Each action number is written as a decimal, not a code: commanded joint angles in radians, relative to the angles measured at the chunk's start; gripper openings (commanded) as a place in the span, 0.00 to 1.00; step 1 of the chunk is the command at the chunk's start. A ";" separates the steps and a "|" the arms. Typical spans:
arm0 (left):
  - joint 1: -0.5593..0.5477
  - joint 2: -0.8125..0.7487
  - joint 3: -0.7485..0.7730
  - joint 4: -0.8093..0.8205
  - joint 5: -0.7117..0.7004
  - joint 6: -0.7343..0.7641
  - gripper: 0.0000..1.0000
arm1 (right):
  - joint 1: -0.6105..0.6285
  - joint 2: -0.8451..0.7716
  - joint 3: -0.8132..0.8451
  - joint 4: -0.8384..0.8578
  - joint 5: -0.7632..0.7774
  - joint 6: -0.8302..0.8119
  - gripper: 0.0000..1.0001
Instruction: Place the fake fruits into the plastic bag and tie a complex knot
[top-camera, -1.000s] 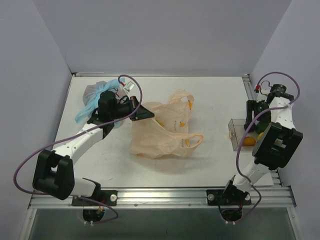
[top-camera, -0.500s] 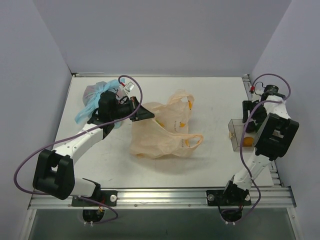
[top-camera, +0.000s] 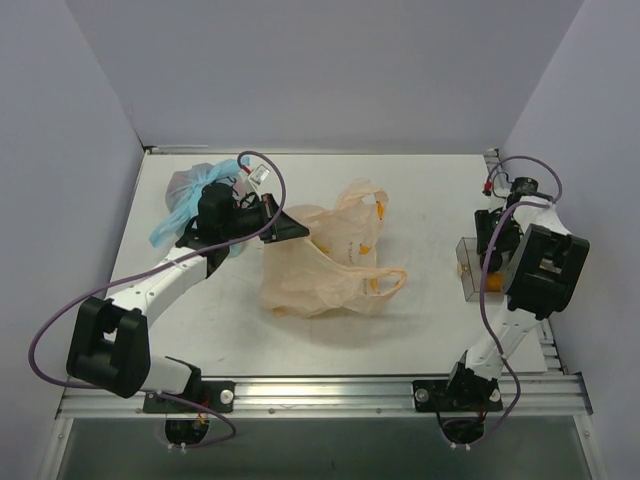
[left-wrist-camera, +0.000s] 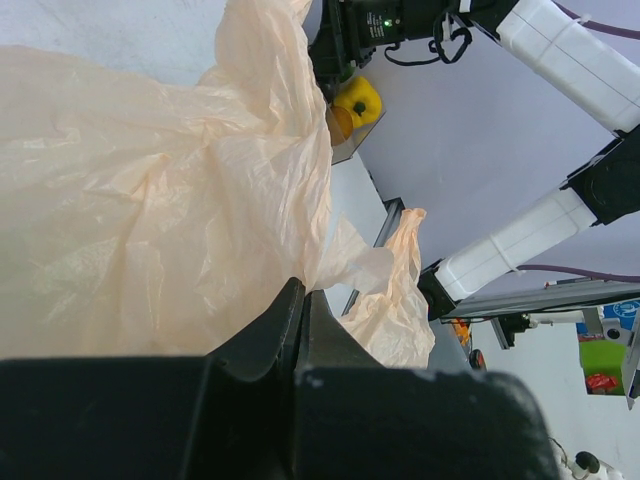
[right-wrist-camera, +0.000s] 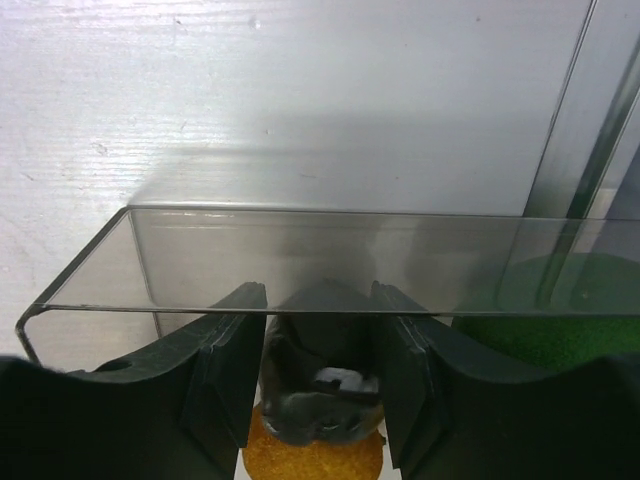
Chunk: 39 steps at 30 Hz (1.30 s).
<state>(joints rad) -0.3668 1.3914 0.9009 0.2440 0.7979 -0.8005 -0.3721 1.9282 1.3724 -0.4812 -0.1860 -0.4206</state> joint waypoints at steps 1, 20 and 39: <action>-0.003 -0.008 0.035 0.052 0.021 0.020 0.00 | -0.004 -0.032 -0.022 -0.019 0.022 -0.010 0.45; -0.001 -0.019 0.032 0.058 0.029 0.021 0.00 | -0.008 -0.209 0.085 -0.197 0.025 -0.012 0.55; 0.002 -0.017 0.021 0.058 0.026 0.026 0.00 | -0.031 -0.037 -0.045 -0.062 0.128 0.006 0.61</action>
<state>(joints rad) -0.3668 1.3914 0.9009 0.2481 0.8112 -0.7990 -0.3965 1.8778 1.3418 -0.5488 -0.0937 -0.4198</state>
